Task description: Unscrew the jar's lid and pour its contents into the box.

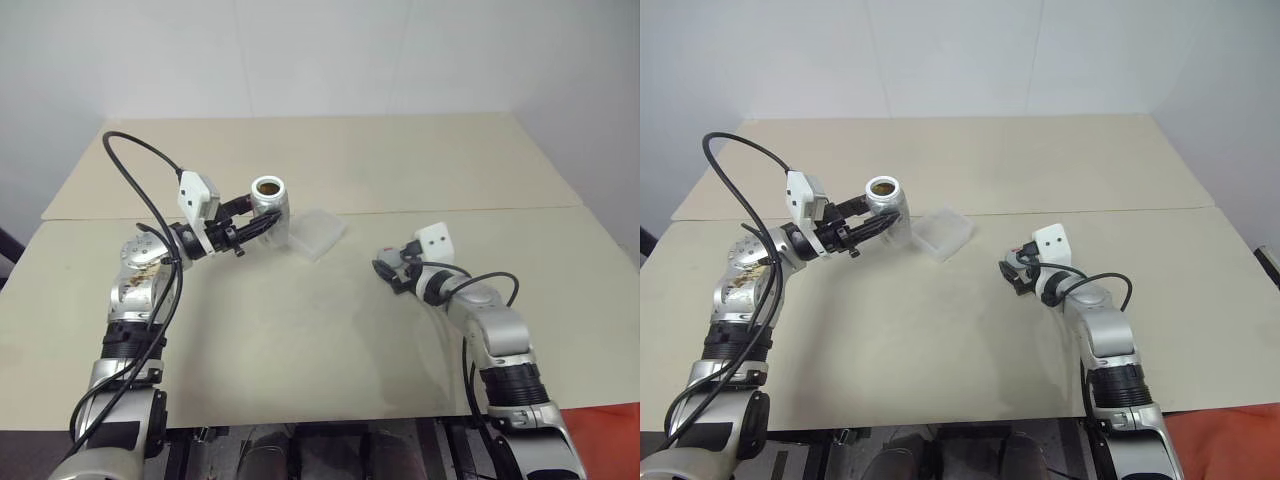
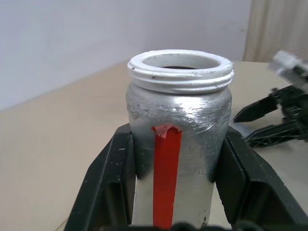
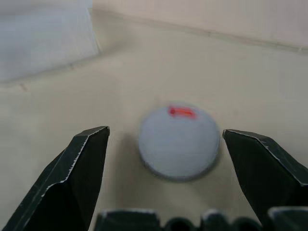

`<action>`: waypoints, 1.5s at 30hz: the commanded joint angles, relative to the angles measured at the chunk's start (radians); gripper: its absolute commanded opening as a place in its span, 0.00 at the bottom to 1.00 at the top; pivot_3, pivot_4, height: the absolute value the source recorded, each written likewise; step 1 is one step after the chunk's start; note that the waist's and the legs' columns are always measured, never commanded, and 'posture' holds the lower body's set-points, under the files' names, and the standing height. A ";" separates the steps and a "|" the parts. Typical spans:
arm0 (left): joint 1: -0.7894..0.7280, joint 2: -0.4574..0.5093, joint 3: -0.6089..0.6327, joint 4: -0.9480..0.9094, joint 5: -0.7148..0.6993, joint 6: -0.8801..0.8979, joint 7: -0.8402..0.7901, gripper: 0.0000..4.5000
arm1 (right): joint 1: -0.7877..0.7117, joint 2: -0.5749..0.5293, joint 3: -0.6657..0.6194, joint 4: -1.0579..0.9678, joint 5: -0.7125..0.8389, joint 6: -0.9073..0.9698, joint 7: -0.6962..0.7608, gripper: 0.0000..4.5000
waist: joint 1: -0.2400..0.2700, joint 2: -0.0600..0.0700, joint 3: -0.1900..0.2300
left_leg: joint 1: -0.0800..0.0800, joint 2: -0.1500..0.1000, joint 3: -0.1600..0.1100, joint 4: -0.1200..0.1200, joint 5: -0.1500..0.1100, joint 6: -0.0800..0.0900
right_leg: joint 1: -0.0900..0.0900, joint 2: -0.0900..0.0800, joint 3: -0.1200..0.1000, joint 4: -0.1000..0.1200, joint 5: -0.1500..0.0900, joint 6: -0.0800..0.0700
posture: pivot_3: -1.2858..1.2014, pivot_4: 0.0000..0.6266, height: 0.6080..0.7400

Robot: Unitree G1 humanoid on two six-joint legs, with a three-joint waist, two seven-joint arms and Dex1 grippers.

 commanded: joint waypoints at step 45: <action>-0.779 0.017 -1.058 0.987 1.570 -0.679 1.520 0.43 | -0.077 -0.237 -0.054 -0.367 0.276 0.142 0.255 0.99 | 0.025 -0.001 0.001 | -0.006 -0.001 0.005 0.000 0.000 0.001 | -0.002 0.000 -0.005 -0.005 0.000 0.001 | 0.52 0.24 1.00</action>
